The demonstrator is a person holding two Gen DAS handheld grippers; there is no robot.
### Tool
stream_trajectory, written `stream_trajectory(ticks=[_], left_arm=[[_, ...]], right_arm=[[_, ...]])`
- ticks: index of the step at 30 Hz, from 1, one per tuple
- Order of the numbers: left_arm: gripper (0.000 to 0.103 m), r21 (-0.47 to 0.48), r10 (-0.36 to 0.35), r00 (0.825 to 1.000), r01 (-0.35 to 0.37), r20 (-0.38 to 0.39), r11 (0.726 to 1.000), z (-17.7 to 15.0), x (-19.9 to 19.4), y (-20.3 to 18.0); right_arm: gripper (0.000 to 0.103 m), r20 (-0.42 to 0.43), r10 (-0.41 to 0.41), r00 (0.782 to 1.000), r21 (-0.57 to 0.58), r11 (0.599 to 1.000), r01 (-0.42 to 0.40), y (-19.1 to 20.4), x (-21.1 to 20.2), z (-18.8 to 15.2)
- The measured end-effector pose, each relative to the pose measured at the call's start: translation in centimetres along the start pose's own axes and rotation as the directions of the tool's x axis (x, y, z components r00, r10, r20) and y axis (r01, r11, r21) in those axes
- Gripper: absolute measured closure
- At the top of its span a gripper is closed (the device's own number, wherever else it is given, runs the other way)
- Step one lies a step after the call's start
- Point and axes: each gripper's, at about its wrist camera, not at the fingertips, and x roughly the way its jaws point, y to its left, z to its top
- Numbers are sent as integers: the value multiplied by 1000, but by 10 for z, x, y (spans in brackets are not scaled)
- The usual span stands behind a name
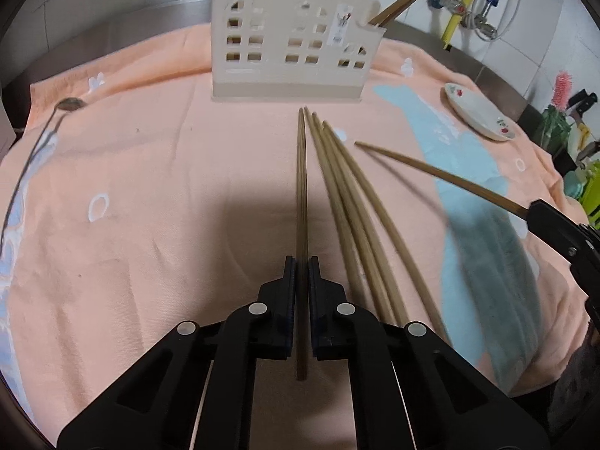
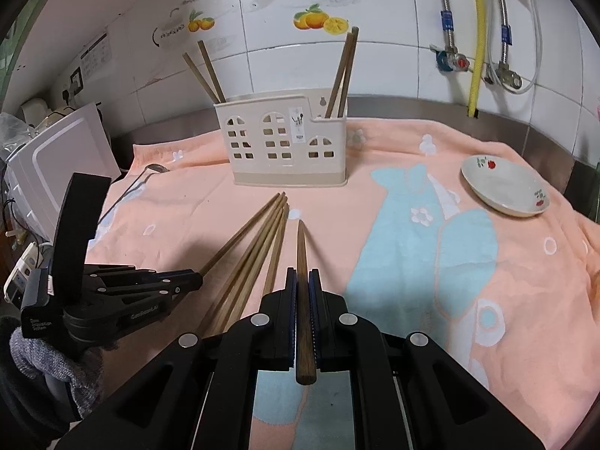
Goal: Organize utensils
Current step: 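Lift the right tool's chopstick into the cream caddy while the left tool carries its own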
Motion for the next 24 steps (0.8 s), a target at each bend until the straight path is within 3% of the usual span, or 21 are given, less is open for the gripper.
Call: stream_trajectory(ticks=[12, 24], left_arm=[[98, 43, -35, 986, 28, 164, 999, 36, -64, -5], [98, 91, -51, 973, 30, 227, 995, 80, -91, -8]], right_arm=[[96, 49, 18, 999, -39, 999, -16, 0, -12, 39], [97, 32, 62, 998, -88, 994, -59, -2, -8, 97]])
